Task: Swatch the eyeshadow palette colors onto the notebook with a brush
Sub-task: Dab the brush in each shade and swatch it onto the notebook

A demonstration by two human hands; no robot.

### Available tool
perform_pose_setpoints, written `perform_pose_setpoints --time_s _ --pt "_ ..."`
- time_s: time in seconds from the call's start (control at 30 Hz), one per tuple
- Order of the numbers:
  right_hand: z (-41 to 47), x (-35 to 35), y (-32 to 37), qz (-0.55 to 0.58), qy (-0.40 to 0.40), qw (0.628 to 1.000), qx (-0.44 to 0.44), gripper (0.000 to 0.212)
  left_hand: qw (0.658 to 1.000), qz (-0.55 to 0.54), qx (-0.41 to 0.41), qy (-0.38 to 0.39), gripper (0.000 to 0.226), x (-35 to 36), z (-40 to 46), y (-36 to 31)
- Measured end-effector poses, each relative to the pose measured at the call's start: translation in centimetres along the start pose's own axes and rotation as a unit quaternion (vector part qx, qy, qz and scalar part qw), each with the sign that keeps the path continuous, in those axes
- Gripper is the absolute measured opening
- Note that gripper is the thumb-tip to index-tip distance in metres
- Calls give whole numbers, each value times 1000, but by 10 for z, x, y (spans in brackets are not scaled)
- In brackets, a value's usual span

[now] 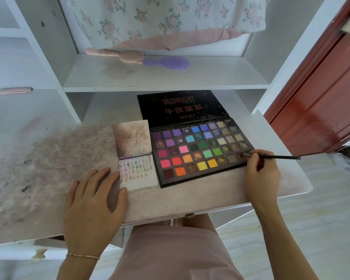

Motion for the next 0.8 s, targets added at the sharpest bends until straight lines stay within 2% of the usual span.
perform_pose_setpoints --time_s 0.07,0.17,0.37,0.6,0.8 --pt "-1 0 1 10 -12 1000 2 14 1000 0 2 -1 49 0 0 0" --pt "-5 4 8 48 11 999 2 14 1000 1 5 -4 49 0 0 0" --pt "-37 25 39 115 130 983 -55 33 1000 4 3 3 49 -1 0 0" --pt "-75 59 69 133 247 956 -86 18 1000 2 0 12 47 -2 1 0" --pt "-90 76 75 111 305 941 -95 30 1000 1 -2 18 45 -2 0 1"
Point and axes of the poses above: each hand's wrist, its own z-axis towards the middle knuckle, its own x-axis out of the palm, y = z × x, the point moved 2 cm from there along z, towards the middle knuckle, and after that the axes turned 6 degrees about -y, right-handed, at the moved point
